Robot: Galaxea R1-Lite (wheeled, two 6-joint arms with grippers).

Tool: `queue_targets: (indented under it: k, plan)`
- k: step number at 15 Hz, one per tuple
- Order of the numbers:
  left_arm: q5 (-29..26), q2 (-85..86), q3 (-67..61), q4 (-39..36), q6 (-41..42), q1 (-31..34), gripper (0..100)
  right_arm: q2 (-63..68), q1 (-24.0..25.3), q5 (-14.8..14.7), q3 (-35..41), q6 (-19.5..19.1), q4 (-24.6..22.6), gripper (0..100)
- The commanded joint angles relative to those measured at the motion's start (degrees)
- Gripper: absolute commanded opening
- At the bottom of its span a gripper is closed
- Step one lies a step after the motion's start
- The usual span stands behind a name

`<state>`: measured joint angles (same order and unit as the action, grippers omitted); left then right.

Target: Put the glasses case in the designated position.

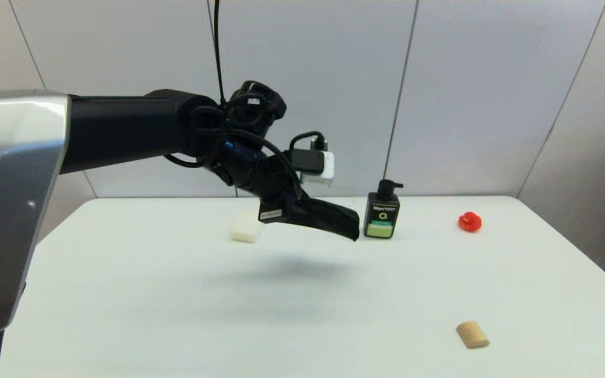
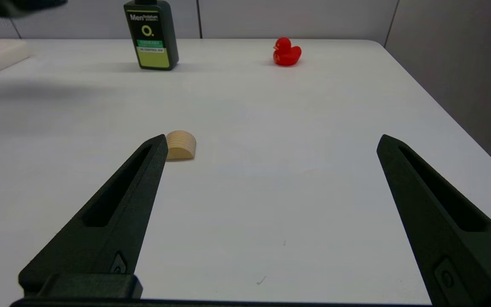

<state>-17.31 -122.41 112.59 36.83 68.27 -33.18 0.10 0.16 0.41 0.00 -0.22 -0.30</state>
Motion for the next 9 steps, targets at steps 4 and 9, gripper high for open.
queue_targets:
  k: [4,9]
  plan:
    - [-12.7,-2.3,1.3,9.8,18.0,0.7,0,0.1,0.0,0.0,0.0,0.0,0.0,100]
    - [-9.7,-2.7,1.3,10.4,6.9,-3.4,0,0.1,0.0,0.0,0.0,0.0,0.0,100]
